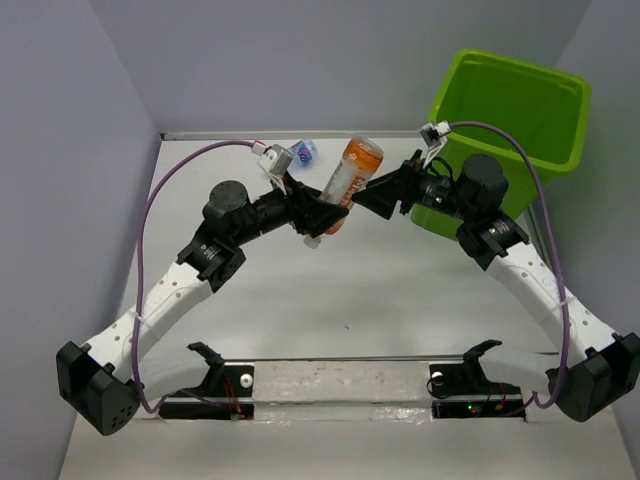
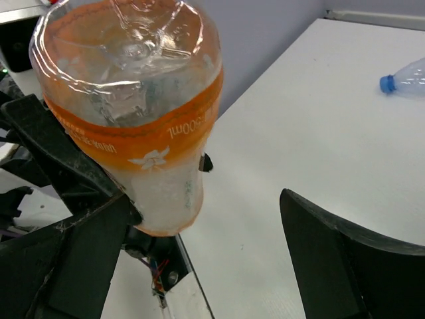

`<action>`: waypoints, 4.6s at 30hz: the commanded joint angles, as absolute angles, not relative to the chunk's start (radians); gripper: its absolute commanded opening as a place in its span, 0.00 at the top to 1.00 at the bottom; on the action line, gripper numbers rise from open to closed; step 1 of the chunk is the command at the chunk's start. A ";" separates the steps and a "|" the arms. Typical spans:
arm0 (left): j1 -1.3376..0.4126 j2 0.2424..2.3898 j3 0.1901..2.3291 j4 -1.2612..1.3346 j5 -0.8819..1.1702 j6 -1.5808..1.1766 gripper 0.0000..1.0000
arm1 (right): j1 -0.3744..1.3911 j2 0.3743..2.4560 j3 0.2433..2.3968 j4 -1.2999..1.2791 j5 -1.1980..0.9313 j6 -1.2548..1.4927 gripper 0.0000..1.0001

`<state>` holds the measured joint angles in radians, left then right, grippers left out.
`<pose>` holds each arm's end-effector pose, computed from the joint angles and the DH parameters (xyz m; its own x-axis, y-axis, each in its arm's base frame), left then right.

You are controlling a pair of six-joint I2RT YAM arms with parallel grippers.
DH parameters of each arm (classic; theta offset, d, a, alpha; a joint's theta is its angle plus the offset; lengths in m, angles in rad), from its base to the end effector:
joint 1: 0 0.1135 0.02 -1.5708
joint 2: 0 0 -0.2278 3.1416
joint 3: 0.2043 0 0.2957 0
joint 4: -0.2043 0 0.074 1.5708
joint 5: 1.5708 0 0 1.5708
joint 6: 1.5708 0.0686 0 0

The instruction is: Put the plastic bottles in the bin

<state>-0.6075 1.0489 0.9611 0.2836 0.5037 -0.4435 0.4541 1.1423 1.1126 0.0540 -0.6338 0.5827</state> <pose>0.2534 -0.2165 0.3714 -0.2370 -0.2929 -0.9263 0.8712 0.3578 -0.3361 0.2929 0.1882 0.3752 -0.4690 0.2645 -0.8426 -0.7514 0.3819 0.5381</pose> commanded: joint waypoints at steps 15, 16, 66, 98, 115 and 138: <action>-0.729 1.155 1.100 0.282 0.482 -0.385 0.08 | 0.485 1.108 1.167 0.211 -0.490 0.583 0.39; -0.729 1.157 1.107 0.269 0.453 -0.374 0.02 | 0.485 1.100 1.184 0.187 -0.438 0.568 0.45; -0.206 2.479 2.244 -0.257 0.375 0.167 0.01 | 0.066 1.189 1.634 -0.215 -0.285 0.308 0.02; -0.609 1.393 1.094 0.638 0.675 -0.607 0.65 | 0.485 1.054 1.157 -0.017 -0.357 0.586 0.00; -0.719 1.284 1.101 0.626 0.727 -0.614 0.06 | 0.485 1.022 1.176 -0.032 -0.278 0.575 0.67; -0.719 0.830 0.957 -0.074 -0.173 -0.123 0.01 | 0.177 1.454 1.940 -0.317 0.667 -0.141 0.22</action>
